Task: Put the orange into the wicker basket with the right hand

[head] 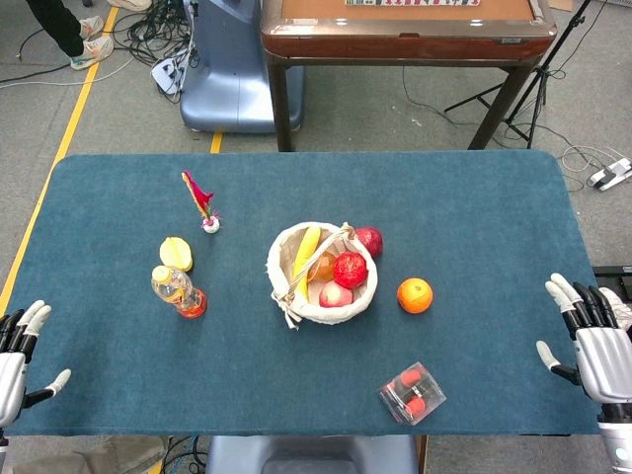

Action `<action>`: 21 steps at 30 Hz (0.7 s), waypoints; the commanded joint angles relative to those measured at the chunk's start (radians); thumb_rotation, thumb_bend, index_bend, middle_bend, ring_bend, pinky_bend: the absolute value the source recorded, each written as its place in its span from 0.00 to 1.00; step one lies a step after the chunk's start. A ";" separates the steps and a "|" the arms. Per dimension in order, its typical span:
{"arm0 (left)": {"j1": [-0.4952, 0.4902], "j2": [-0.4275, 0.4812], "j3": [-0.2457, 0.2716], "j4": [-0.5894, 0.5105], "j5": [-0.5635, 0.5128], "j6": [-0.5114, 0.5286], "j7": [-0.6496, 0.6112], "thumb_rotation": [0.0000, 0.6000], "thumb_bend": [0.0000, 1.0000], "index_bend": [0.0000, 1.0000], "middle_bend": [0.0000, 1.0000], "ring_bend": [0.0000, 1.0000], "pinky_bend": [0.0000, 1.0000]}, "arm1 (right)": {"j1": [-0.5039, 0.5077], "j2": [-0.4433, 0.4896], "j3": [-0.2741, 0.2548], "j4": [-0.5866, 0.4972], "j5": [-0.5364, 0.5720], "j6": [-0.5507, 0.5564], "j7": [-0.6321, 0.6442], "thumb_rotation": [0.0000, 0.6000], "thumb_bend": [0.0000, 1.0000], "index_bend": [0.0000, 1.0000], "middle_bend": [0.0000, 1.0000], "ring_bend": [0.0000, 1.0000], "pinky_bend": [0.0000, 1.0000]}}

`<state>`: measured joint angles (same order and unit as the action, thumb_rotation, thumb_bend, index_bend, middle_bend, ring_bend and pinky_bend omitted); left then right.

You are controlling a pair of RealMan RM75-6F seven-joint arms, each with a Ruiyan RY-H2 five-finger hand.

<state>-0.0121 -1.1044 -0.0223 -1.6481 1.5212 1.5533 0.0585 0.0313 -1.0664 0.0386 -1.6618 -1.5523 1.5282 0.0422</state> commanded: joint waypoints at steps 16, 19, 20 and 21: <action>-0.006 -0.001 -0.001 -0.006 0.004 -0.005 0.007 1.00 0.22 0.07 0.00 0.00 0.00 | 0.053 0.023 0.025 -0.038 -0.012 -0.049 -0.051 1.00 0.29 0.08 0.14 0.00 0.11; -0.003 -0.001 0.000 -0.008 0.004 -0.001 0.009 1.00 0.22 0.07 0.00 0.00 0.00 | 0.088 0.029 0.038 -0.060 -0.006 -0.094 -0.091 1.00 0.28 0.08 0.15 0.01 0.13; -0.003 0.000 0.001 -0.009 0.003 -0.001 0.011 1.00 0.22 0.07 0.00 0.00 0.00 | 0.099 0.029 0.042 -0.066 -0.003 -0.111 -0.102 1.00 0.28 0.08 0.16 0.02 0.13; -0.002 0.000 0.001 -0.009 0.002 -0.001 0.012 1.00 0.22 0.07 0.00 0.00 0.00 | 0.116 0.027 0.046 -0.071 0.003 -0.135 -0.117 1.00 0.28 0.08 0.16 0.02 0.14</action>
<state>-0.0140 -1.1047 -0.0211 -1.6568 1.5230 1.5520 0.0706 0.1192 -1.0414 0.0740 -1.7173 -1.5576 1.4290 -0.0471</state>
